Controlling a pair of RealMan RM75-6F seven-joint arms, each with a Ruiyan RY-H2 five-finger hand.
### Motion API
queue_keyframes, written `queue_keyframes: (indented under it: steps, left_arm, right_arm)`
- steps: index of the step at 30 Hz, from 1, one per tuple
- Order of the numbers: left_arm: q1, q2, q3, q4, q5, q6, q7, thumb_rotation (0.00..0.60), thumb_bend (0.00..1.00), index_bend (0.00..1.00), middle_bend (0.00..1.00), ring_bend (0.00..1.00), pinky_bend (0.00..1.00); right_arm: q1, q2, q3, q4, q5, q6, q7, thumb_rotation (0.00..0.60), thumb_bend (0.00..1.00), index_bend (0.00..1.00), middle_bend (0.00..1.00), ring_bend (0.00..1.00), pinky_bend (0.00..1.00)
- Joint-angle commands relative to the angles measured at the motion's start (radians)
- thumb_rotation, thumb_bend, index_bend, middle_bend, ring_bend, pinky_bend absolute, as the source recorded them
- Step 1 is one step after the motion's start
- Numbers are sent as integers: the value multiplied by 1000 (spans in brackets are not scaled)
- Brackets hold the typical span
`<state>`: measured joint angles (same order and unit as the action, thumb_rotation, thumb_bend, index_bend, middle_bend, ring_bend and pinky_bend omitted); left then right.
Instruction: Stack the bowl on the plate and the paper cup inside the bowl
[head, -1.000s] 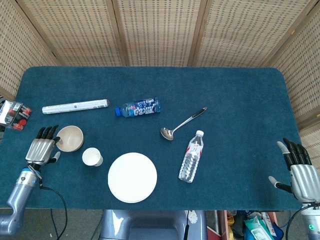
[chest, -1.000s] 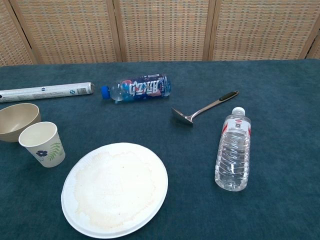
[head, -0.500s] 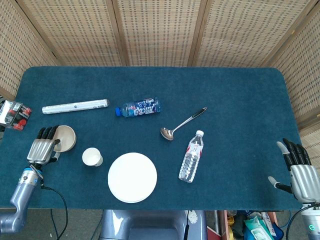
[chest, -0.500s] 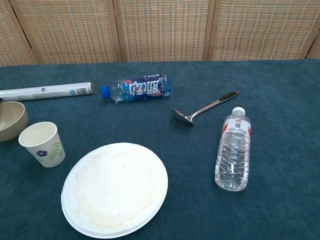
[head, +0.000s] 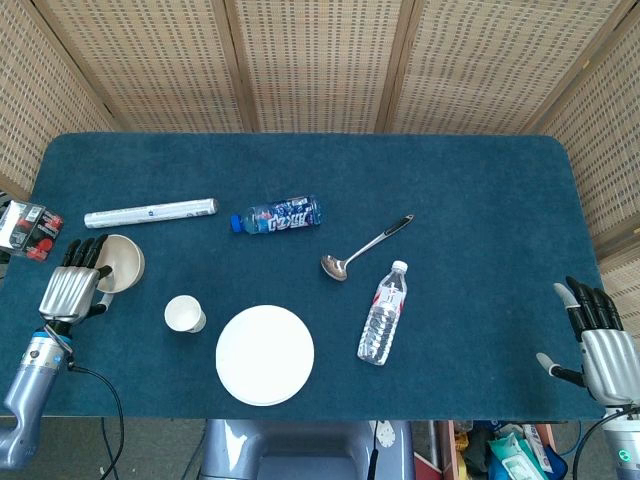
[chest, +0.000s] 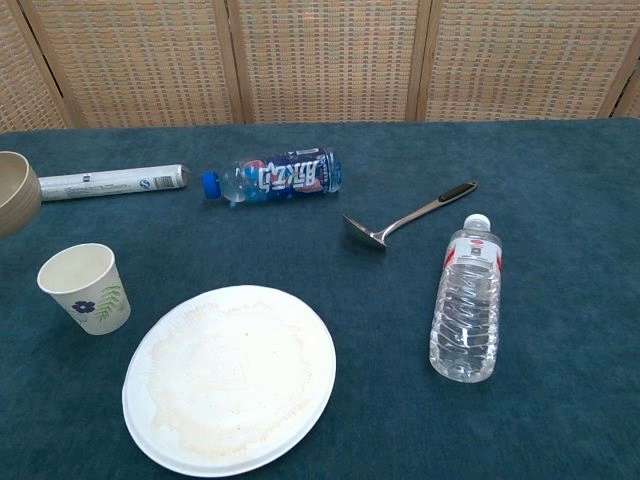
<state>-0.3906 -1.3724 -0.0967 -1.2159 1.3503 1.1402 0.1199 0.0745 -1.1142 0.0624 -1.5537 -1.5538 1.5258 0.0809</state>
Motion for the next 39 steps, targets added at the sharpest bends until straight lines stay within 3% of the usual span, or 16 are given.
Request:
queue_keyframes:
  steps: [1, 11, 21, 29, 39]
  left_arm:
    - [1, 41, -1, -71, 36, 37, -8, 600, 405, 659, 0, 0, 0]
    - [-6, 149, 26, -335, 206, 145, 34, 600, 405, 659, 0, 0, 0]
    - [-6, 222, 115, -571, 373, 147, 114, 600, 406, 659, 0, 0, 0]
    - [-11, 219, 175, -614, 420, 82, 161, 600, 406, 659, 0, 0, 0]
    - [-22, 157, 201, -586, 386, -13, 208, 600, 406, 659, 0, 0, 0]
  right_arm:
    - [0, 0, 0, 0, 0, 0, 0, 600, 142, 9, 0, 0, 0]
    - [-1, 0, 1, 0, 2, 0, -2, 600, 142, 9, 0, 0, 0]
    - [-4, 3, 3, 2, 5, 8, 9, 600, 141, 9, 0, 0, 0]
    - [-8, 5, 6, 3, 6, 15, 14, 600, 142, 9, 0, 0, 0]
    - [-8, 6, 7, 3, 8, 13, 16, 600, 142, 9, 0, 0, 0]
